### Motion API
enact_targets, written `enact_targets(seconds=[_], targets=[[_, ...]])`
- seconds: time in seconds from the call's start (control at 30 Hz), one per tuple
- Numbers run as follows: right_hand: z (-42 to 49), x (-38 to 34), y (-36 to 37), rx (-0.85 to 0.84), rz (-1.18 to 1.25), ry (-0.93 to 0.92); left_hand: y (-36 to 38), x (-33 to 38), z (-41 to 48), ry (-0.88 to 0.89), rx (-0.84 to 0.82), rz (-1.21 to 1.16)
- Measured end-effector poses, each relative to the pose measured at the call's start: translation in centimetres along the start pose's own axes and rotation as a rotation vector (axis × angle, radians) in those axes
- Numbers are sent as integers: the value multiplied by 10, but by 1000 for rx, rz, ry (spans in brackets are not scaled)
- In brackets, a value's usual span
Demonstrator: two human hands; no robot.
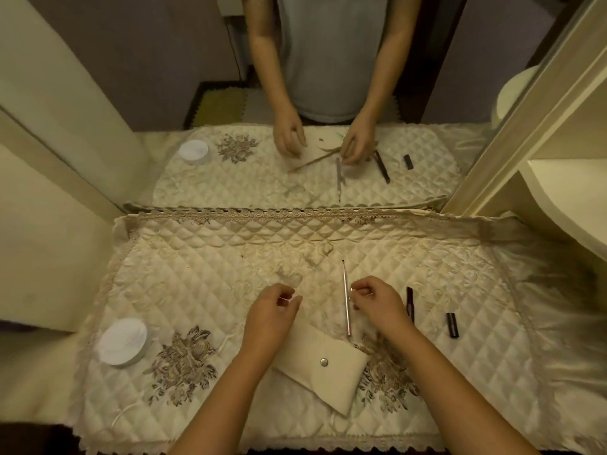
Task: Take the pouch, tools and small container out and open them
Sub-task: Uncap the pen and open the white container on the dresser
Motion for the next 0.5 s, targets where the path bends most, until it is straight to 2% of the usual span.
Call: enact_targets(seconds=[0.1, 0.33, 0.5], targets=[[-15, -12, 36, -84, -10, -50, -46, -33, -32, -38, 96, -30], [-35, -46, 153, -326, -102, -117, -140, -127, -87, -267, 344, -78], [-42, -73, 227, -413, -182, -158, -176, -180, -92, -372, 395, 3]])
Point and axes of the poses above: each hand's wrist, its own z-axis towards the middle knuckle, its own y-axis out of the palm, x = y × z, the point moved 7 cm from there along z, towards the middle knuckle, and after that the axes turned 4 degrees about -x, right-handed, at the moved point
